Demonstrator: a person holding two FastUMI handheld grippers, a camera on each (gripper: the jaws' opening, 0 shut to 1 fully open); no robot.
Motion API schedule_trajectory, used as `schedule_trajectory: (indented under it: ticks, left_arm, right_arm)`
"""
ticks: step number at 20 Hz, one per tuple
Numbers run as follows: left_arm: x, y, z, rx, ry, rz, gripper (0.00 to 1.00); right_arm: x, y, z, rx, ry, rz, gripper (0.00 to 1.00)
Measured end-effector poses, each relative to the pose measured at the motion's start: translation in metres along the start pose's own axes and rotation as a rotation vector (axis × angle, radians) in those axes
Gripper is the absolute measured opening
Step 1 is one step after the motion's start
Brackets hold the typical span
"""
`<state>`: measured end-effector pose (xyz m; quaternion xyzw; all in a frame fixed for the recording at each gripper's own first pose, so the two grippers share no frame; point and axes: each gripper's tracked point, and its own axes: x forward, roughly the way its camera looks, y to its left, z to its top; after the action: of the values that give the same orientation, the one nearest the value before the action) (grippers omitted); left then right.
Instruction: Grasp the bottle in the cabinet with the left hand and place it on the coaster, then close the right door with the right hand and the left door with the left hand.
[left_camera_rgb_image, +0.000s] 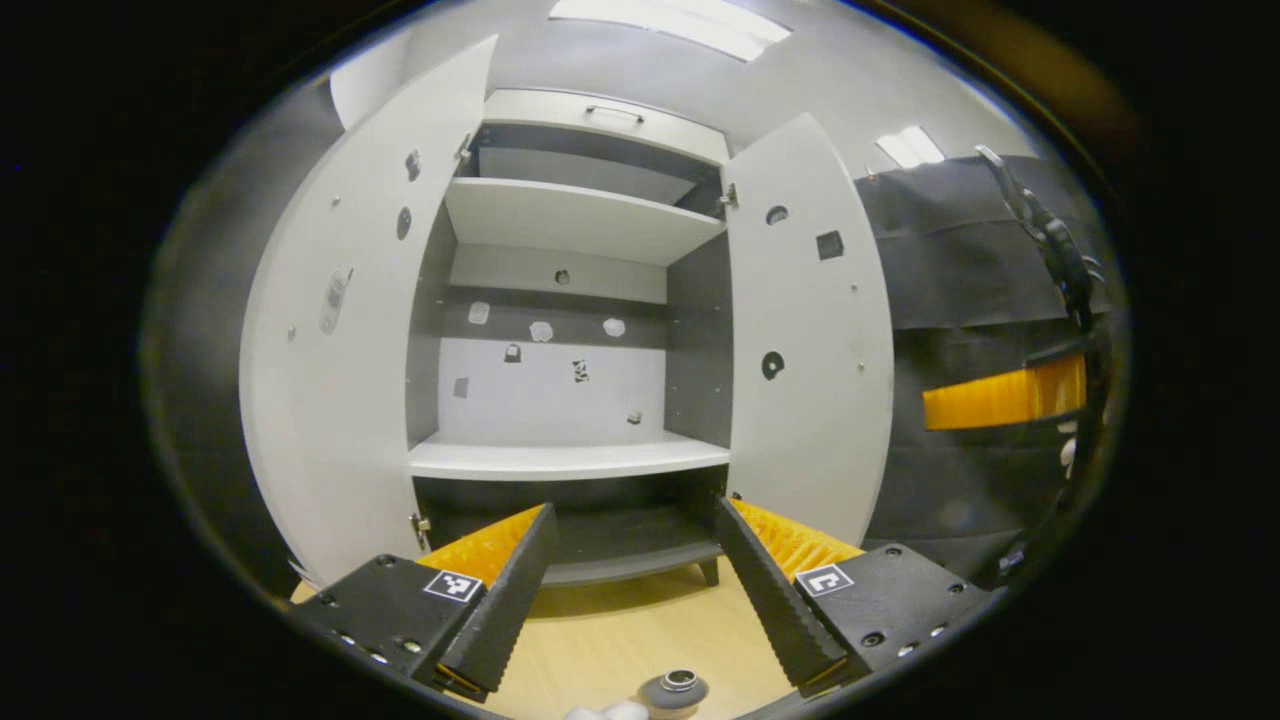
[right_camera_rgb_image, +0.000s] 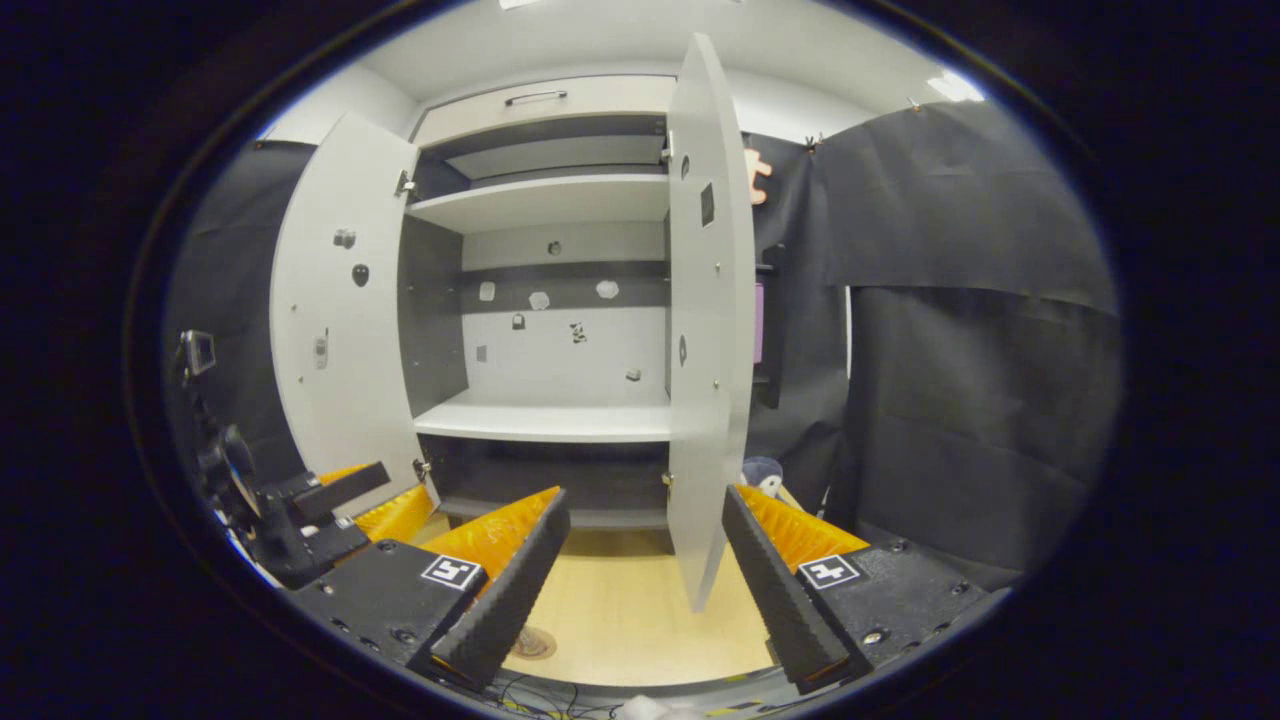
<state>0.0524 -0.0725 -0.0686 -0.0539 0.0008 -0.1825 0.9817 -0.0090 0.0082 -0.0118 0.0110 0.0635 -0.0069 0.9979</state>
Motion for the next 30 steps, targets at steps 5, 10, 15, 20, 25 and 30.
schedule_trajectory:
  ticks: [5, 10, 15, 20, 25, 30]
  left_arm:
    - [-0.01, 0.034, 0.037, 0.002, 0.009, 0.087, 1.0]
    - [-0.025, 0.044, 0.047, -0.006, 0.064, 0.194, 0.96]
    - [-0.035, 0.037, 0.06, -0.005, 0.062, 0.312, 1.0]
    - [-0.048, 0.011, 0.074, -0.019, 0.039, 0.379, 0.96]
    - [-0.073, 0.005, 0.081, 0.022, 0.024, 0.536, 1.0]
    - [-0.1, -0.002, 0.074, 0.006, 0.047, 0.621, 0.96]
  right_arm:
    - [0.001, -0.035, 0.014, 0.04, -0.05, -0.045, 1.0]
    - [0.018, -0.097, 0.032, 0.027, -0.072, -0.078, 1.0]
    - [0.051, -0.157, 0.065, 0.049, -0.102, -0.035, 1.0]
    - [0.089, -0.2, 0.099, 0.018, -0.139, 0.026, 1.0]
    - [0.122, -0.191, 0.116, 0.027, -0.132, 0.163, 1.0]
    - [0.134, -0.157, 0.125, 0.0, -0.129, 0.274, 1.0]
